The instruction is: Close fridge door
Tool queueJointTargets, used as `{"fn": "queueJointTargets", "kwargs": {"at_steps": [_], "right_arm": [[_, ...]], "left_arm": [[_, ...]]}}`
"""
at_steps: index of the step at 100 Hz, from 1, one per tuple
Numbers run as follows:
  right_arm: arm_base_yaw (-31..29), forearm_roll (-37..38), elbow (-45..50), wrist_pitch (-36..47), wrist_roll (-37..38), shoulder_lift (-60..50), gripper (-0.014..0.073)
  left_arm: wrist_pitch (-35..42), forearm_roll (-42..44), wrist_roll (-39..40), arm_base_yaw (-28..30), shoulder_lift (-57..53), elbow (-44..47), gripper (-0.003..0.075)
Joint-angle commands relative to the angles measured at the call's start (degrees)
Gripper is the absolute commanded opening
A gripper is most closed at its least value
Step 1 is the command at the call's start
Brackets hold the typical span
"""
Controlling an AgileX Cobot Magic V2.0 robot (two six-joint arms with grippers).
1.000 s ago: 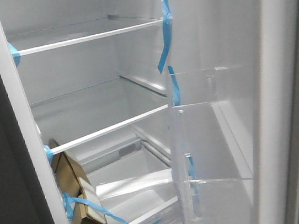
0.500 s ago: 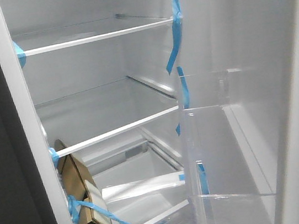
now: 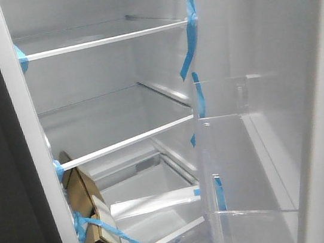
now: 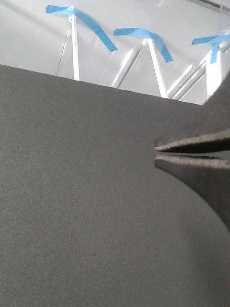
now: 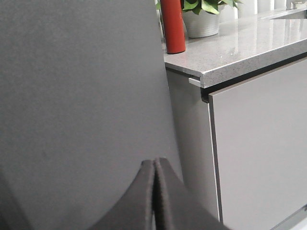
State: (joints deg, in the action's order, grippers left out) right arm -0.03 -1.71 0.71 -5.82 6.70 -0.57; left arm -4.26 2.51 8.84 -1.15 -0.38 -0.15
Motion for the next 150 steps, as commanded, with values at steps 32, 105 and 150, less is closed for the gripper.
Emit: {"fn": "queueJointTargets", "kwargs": {"at_steps": [32, 105, 150], "right_arm": [[-0.2, 0.7, 1.4, 4.9, -0.5, -1.2, -0.0071], [-0.3, -52.0, -35.2, 5.3, -0.5, 28.3, -0.0071], [-0.3, -65.3, -45.5, -9.9, -0.5, 39.0, -0.0071]], "left_arm": [[4.8, -0.4, 0.1, 0.0, -1.3, 2.3, -0.0020], [4.8, -0.4, 0.1, 0.0, -1.3, 2.3, -0.0020], [4.8, -0.4, 0.1, 0.0, -1.3, 2.3, -0.0020]]}}
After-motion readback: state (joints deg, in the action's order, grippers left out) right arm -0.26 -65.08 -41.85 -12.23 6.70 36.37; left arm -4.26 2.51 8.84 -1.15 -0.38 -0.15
